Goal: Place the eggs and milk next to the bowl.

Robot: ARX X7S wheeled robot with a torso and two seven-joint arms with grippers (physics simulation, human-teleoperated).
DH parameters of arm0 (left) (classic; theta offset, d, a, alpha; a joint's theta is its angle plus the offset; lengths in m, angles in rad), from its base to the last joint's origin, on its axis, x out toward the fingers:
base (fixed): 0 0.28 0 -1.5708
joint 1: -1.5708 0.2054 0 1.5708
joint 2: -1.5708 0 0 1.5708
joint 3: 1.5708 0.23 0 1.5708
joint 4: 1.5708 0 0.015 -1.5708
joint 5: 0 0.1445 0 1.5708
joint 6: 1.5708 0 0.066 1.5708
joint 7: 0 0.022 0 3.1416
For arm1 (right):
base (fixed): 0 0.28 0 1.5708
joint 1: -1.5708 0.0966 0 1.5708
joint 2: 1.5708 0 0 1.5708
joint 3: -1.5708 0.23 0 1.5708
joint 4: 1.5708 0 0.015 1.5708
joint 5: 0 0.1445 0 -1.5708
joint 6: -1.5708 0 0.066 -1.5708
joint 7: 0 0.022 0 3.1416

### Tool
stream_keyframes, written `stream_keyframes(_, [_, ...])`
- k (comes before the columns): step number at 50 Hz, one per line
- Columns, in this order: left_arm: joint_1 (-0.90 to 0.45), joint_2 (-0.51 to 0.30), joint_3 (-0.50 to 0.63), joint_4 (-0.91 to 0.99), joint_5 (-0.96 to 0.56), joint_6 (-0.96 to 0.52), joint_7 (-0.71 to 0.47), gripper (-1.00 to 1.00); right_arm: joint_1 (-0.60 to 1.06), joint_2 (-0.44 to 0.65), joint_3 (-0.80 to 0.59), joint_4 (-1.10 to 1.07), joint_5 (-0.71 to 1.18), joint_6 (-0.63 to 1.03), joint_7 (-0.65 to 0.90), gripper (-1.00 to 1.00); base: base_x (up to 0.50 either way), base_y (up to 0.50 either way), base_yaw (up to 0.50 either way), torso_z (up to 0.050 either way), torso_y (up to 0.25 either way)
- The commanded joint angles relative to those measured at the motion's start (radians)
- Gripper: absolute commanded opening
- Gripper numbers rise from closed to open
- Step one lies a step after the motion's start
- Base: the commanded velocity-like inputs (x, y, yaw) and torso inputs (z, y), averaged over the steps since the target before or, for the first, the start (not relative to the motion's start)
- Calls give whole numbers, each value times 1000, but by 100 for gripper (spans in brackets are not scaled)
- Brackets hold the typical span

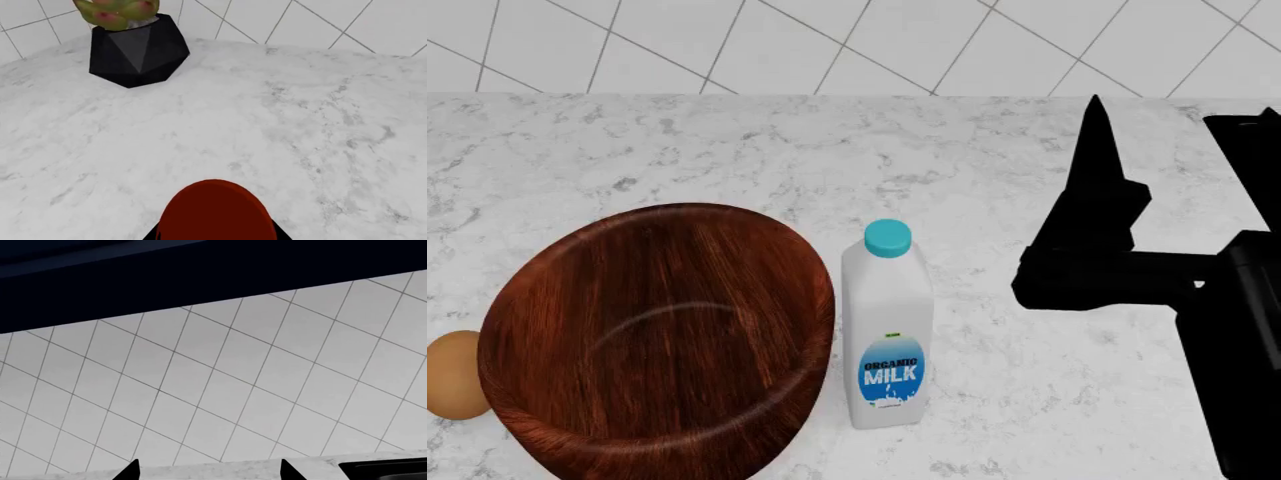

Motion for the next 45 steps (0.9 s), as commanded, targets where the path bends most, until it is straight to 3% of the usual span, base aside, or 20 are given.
stream_keyframes(1, [95, -4, -62, 140, -56, 3, 0, -100, -36, -16, -18, 13, -17, -58, 3, 100, 0, 0, 0, 0, 0])
stream_keyframes(11, [143, -45, -71, 263, -133, -62, 67, -100, -49, -16, -20, 16, -29, -70, -9, 100, 0, 0, 0, 0, 0])
stream_keyframes(32, [341, -88, -245, 557, -313, -200, 135, -100, -71, -17, -12, 11, -28, -91, -18, 100, 0, 0, 0, 0, 0])
stream_keyframes(45, [416, -86, -322, 639, -406, -225, 199, -100, -71, -20, -22, 19, -39, -101, -26, 100, 0, 0, 0, 0, 1])
